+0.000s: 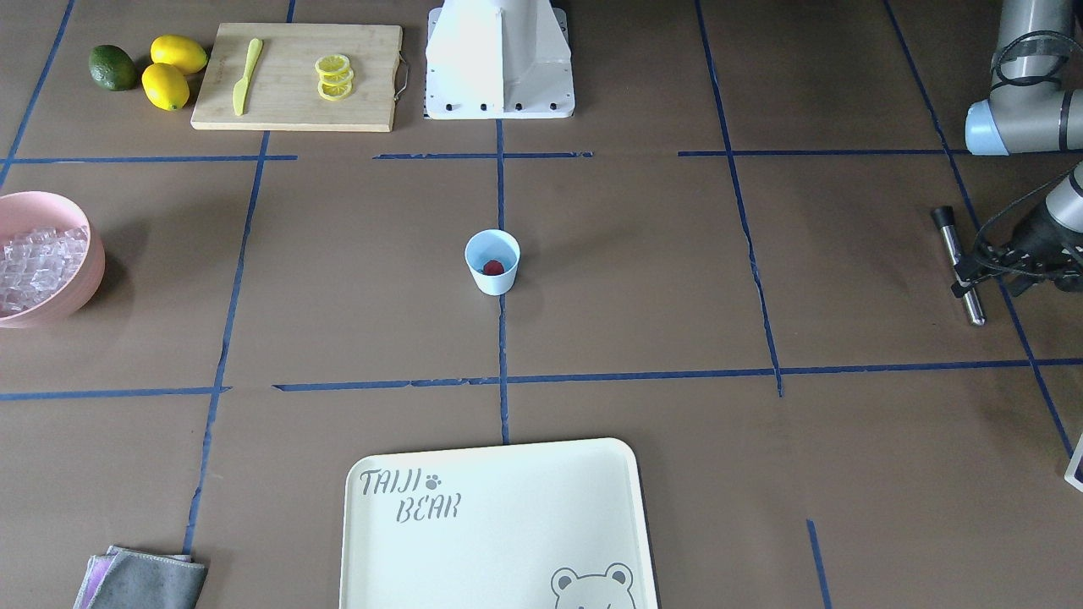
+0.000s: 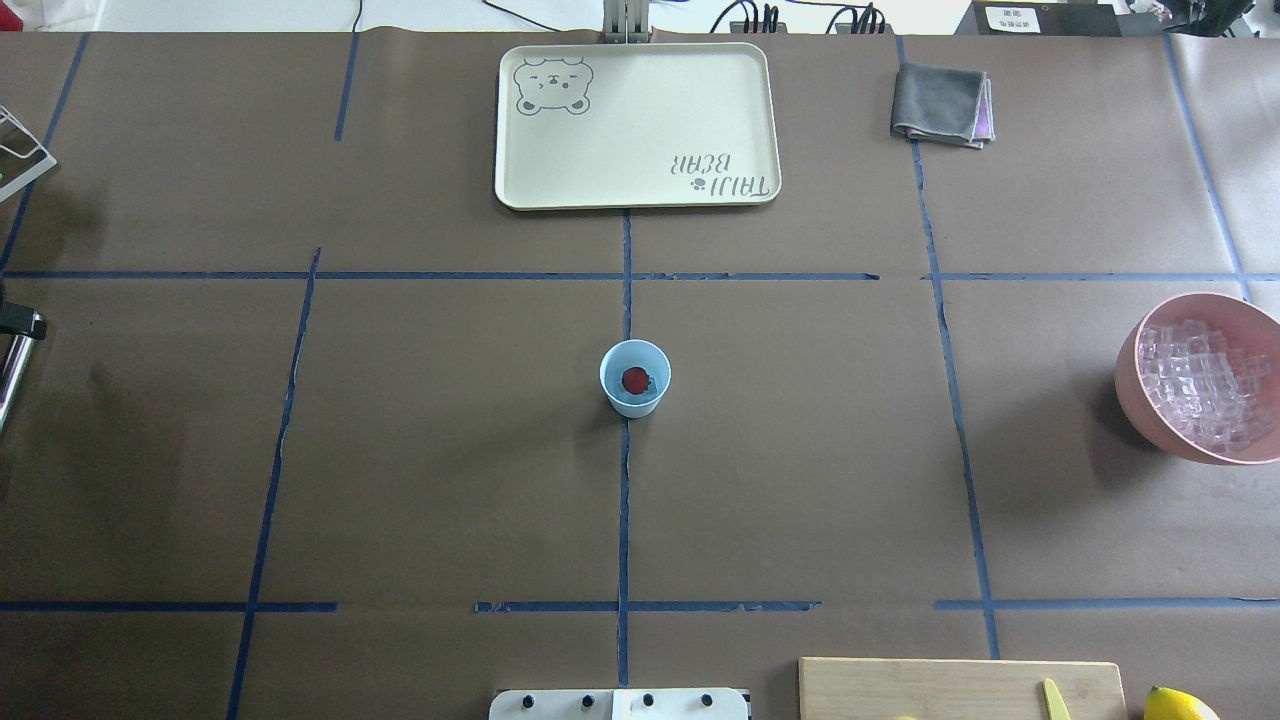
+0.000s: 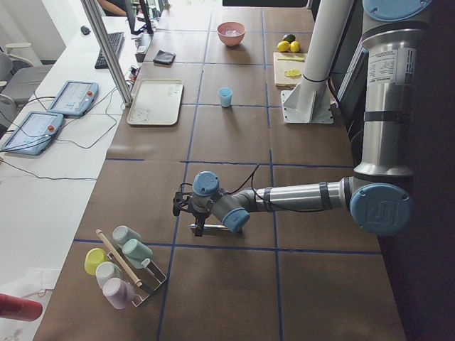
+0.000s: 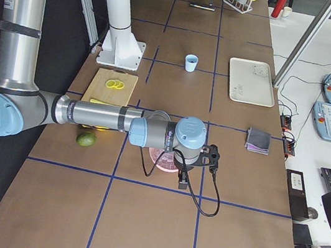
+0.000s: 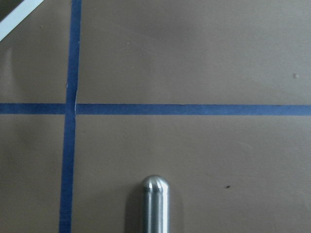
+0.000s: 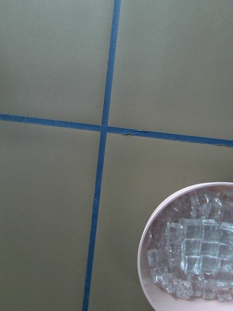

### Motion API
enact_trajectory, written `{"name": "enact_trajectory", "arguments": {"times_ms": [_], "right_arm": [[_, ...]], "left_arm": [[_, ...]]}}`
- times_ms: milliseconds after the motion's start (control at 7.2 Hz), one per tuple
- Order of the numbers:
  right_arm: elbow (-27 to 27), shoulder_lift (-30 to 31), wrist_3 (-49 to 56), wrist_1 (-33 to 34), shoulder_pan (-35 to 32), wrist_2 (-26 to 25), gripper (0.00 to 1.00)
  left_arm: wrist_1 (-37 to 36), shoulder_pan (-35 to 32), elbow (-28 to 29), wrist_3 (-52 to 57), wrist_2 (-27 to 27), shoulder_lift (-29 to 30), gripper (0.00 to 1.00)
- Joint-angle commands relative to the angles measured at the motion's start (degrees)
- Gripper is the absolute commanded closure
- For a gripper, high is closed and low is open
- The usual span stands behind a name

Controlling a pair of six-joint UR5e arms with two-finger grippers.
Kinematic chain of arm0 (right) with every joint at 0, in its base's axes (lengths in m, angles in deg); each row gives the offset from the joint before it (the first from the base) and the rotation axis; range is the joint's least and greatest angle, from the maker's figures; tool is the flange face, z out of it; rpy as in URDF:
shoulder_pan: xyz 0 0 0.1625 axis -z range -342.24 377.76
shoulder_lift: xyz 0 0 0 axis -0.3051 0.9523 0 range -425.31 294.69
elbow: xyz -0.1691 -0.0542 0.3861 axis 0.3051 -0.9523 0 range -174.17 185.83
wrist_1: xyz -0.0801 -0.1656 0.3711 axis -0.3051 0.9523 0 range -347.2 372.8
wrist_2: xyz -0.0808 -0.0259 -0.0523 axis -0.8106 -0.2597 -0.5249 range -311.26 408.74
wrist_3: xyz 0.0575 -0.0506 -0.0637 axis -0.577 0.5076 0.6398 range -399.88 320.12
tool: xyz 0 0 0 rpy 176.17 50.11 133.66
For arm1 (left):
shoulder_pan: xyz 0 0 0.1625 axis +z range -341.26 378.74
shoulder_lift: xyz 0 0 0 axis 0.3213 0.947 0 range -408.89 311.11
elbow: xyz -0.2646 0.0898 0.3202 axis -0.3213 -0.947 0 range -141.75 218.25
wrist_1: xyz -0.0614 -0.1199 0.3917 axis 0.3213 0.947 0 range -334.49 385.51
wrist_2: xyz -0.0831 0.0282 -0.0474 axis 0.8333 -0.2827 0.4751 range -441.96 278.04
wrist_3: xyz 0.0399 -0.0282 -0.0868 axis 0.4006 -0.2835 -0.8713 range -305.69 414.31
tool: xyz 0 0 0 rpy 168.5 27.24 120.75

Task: Mash ice and strawberries in cup
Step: 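Grasp the metal pestle with the left gripper and lift it upright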

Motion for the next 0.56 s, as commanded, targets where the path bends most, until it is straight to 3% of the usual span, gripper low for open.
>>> {"name": "enact_trajectory", "arguments": {"times_ms": [0,417], "right_arm": [[-0.1,0.0,0.0,0.0,0.0,0.0,0.0],[-0.2,0.0,0.0,0.0,0.0,0.0,0.0]], "left_arm": [[1.2,0.0,1.1,-0.1,0.0,0.1,0.0],[1.3,1.7,1.7,0.0,-0.1,0.2,0.0]]}}
